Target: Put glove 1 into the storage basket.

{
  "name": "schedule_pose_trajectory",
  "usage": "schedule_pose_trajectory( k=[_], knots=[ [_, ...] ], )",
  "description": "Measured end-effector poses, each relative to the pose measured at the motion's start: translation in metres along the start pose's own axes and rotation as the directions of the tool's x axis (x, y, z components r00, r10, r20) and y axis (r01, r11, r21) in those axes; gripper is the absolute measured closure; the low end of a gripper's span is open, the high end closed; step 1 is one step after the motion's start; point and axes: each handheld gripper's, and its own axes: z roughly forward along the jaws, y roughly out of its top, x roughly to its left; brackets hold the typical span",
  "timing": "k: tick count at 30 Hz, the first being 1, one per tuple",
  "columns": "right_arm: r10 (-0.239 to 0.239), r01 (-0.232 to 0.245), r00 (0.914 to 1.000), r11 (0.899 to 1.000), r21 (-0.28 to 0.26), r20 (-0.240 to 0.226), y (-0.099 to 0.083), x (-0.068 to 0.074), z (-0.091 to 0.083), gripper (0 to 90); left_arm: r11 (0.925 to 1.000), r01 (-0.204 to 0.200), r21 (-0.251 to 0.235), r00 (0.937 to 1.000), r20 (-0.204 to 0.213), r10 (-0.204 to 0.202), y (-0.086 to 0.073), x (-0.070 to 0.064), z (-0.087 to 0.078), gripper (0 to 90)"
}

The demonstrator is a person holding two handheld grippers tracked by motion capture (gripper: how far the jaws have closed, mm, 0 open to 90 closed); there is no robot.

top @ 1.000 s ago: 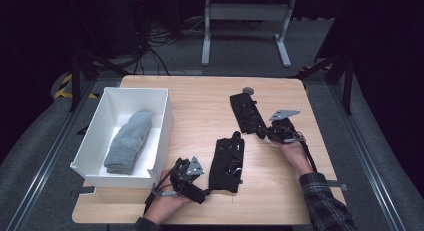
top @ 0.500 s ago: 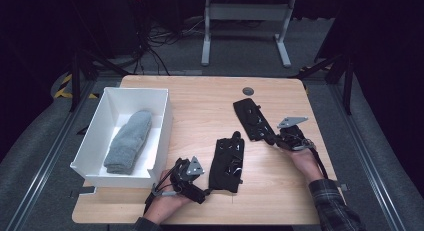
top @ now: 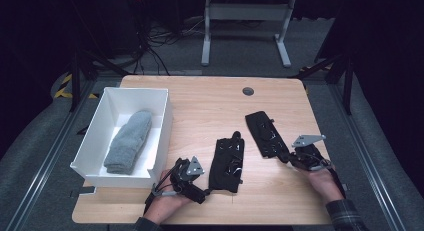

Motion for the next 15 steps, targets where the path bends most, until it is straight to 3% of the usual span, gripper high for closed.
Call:
schedule_pose_trajectory(
  k=[7, 12, 15],
  knots=[
    [-0.028, 0.028, 0.9982, 1.000, 0.003, -0.053, -0.016, 0.025, -0.015, 90.0, 1.0000, -0.001, 0.000, 1.0000, 0.001, 0.001, 0.000, 0.000, 0.000, 0.2],
    [-0.071, 0.072, 0.9899, 0.997, -0.002, -0.122, -0.017, 0.043, -0.015, 90.0, 1.0000, 0.000, 0.000, 1.0000, 0.001, 0.000, 0.000, 0.000, 0.000, 0.2],
    [-0.088, 0.087, 0.9879, 0.996, -0.010, -0.128, -0.015, 0.047, -0.016, 90.0, 1.0000, -0.001, 0.000, 1.0000, 0.001, 0.001, 0.000, 0.000, 0.000, 0.2]
  ],
)
